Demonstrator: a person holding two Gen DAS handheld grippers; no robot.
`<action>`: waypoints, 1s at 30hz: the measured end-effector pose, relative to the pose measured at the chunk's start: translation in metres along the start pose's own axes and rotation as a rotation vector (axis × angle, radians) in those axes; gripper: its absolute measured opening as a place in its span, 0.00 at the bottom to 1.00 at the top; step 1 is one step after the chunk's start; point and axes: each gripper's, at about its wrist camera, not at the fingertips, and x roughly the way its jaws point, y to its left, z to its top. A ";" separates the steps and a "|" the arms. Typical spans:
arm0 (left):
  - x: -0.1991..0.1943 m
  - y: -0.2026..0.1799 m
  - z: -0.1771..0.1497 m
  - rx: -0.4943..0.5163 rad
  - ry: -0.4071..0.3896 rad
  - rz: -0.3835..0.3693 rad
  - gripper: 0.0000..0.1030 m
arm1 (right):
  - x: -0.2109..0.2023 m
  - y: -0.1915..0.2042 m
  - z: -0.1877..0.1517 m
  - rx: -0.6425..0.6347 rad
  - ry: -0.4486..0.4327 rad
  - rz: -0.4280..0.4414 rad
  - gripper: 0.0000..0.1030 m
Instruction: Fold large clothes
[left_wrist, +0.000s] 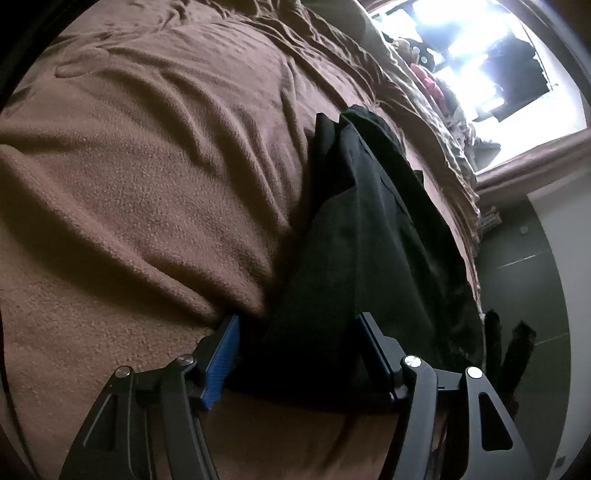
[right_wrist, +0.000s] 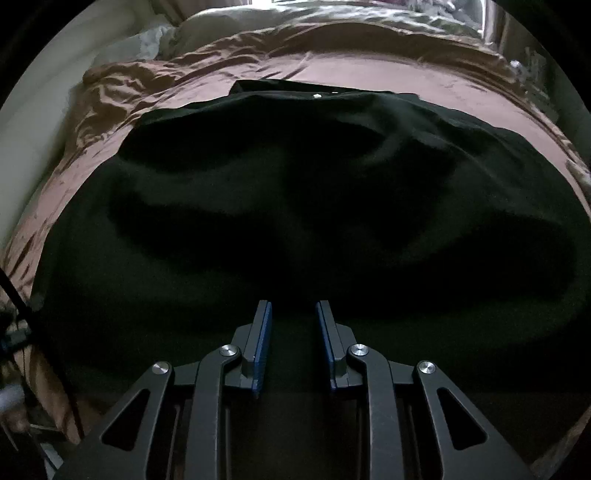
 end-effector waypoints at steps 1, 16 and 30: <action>0.000 0.001 0.001 -0.008 0.001 -0.001 0.62 | 0.003 -0.003 0.006 0.012 0.007 0.004 0.20; -0.002 0.003 -0.001 -0.037 0.011 0.003 0.61 | 0.071 -0.038 0.107 0.167 0.069 0.065 0.08; -0.006 0.005 -0.005 -0.066 0.034 -0.030 0.61 | 0.063 -0.056 0.125 0.172 -0.038 0.073 0.08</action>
